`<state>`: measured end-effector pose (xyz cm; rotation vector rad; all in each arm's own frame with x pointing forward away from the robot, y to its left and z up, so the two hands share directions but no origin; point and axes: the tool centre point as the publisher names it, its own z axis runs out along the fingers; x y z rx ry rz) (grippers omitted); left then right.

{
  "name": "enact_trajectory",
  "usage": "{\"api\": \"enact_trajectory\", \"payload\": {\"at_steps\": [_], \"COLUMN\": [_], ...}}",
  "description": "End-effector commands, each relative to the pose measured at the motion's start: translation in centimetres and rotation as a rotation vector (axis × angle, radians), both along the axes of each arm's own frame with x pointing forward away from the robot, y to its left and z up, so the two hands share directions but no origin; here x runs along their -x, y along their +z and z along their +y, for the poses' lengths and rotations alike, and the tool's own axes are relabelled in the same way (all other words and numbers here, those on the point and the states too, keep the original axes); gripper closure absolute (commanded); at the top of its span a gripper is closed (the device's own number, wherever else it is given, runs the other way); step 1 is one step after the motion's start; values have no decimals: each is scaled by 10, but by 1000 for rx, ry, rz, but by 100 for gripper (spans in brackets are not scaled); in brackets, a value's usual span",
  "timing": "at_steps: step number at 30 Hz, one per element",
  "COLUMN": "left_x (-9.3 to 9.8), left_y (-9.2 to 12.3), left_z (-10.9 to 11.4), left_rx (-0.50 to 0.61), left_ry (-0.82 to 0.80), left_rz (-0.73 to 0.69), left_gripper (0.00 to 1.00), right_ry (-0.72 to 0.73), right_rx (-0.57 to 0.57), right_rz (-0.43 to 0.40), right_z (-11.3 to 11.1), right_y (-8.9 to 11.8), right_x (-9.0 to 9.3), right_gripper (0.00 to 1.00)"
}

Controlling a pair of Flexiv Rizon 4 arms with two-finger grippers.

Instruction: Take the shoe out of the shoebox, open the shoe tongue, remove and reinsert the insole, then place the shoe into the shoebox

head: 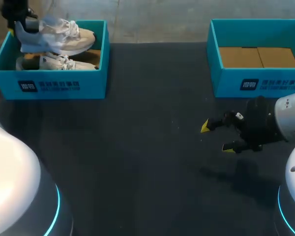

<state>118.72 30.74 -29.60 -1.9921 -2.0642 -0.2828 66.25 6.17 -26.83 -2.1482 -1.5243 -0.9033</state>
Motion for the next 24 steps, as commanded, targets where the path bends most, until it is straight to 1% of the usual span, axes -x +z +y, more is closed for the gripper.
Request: {"api": "enact_trajectory", "payload": {"at_steps": [1, 2, 3, 5, 24], "left_x": [-15, -15, -17, -18, -22], "left_y": [-16, -16, -23, -29, -66], "left_z": [1, 1, 0, 0, -5], "left_rx": [-5, -5, -9, -14, 14], "left_ry": [9, 9, 7, 6, -3], "left_rz": [18, 18, 21, 10, 12], "left_gripper": [100, 100, 100, 100, 100], "right_ry": [-4, -4, -4, -4, -4], "right_rx": [5, 5, 5, 5, 5], "right_rz": [1, 1, 1, 1, 1], "right_z": [1, 1, 1, 1, 1], "right_y": [1, 1, 1, 1, 1], "right_x": [1, 1, 1, 1, 1], "right_gripper": [0, 0, 0, 0, 0]}}
